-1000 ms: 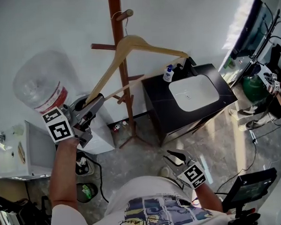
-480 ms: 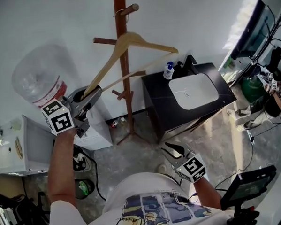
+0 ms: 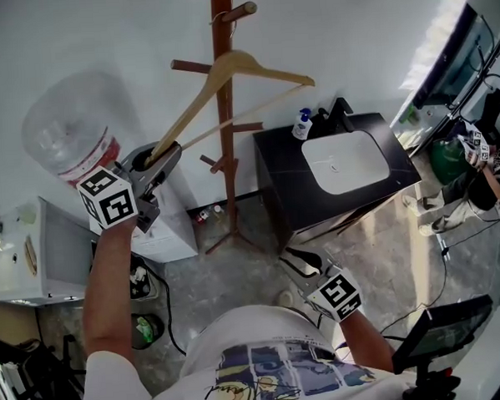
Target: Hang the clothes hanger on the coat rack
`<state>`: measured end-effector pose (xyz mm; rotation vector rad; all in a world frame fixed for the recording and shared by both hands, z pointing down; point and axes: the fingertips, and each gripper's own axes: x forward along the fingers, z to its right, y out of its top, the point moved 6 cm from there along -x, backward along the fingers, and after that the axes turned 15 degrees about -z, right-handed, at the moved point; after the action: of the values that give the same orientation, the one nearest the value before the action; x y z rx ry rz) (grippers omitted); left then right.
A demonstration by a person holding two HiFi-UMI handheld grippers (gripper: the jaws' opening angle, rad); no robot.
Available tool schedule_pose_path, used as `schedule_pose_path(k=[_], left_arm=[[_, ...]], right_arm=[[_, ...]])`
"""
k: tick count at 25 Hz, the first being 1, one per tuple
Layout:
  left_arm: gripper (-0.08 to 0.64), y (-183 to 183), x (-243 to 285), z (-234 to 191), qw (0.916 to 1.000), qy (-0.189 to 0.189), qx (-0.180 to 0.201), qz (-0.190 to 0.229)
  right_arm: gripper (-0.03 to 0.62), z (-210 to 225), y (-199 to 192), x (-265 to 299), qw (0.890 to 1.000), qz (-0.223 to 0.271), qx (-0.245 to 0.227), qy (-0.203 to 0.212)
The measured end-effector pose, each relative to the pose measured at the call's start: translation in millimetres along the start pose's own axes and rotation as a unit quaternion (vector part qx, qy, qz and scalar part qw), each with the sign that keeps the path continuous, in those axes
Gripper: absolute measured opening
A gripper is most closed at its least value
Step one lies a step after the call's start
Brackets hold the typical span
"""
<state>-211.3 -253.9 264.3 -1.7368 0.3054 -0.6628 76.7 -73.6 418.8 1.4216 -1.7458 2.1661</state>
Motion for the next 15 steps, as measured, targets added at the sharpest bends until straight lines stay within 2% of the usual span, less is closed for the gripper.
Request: schedule_pose_path(k=[4, 10, 15], left_arm=[[0.051, -7.7, -2.2, -6.7, 0.9996, 0.029, -0.002, 0.006], [0.135, -25.8, -10.1, -14.4, 0.9977, 0.067, -0.010, -0.003], [0.162, -44.4, -23.6, -15.1, 0.9955, 0.090, -0.027, -0.009]], right_arm=[[0.101, -1.1, -6.1, -1.7, 1.000, -0.013, 0.006, 0.002], [0.101, 0.0, -7.1, -2.0, 1.000, -0.016, 0.010, 0.000], [0.101, -2.1, -9.2, -2.8, 1.000, -0.025, 0.010, 0.002]])
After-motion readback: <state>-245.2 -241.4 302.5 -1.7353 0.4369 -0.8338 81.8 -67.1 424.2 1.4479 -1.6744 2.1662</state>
